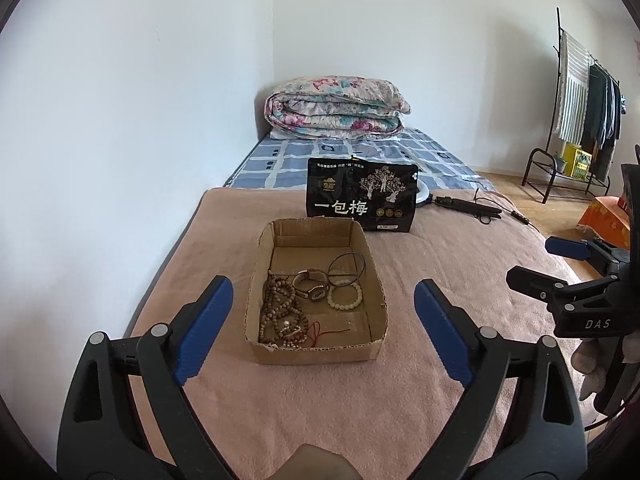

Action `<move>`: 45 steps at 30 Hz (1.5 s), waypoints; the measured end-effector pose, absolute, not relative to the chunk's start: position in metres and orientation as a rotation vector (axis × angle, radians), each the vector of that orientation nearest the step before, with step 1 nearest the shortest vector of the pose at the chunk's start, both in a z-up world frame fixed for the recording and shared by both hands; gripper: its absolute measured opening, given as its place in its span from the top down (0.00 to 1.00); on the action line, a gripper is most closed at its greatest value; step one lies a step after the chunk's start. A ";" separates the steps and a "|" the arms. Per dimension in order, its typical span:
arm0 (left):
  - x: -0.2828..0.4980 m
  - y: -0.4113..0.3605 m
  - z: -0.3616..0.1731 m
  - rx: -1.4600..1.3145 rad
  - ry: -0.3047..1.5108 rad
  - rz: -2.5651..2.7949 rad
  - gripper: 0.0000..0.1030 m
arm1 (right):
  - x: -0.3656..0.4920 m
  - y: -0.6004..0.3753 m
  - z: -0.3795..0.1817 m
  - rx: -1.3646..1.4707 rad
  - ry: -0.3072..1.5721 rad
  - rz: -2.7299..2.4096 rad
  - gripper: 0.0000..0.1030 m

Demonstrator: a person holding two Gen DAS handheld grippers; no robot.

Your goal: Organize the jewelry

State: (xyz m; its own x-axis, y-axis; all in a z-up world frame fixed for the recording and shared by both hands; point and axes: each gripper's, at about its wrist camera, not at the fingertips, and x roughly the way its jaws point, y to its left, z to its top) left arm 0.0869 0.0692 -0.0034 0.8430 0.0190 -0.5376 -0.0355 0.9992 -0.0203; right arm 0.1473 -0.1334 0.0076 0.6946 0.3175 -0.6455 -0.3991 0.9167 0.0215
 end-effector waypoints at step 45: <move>0.090 0.067 -0.002 -0.040 0.593 0.078 0.03 | 0.148 -0.130 0.001 -0.130 0.710 0.411 0.00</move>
State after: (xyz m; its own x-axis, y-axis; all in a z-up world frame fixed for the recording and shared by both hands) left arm 0.0898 0.0668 -0.0016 0.8266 0.0623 -0.5594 -0.0852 0.9963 -0.0149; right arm 0.1477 -0.1297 0.0010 0.6824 0.3222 -0.6562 -0.4093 0.9121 0.0222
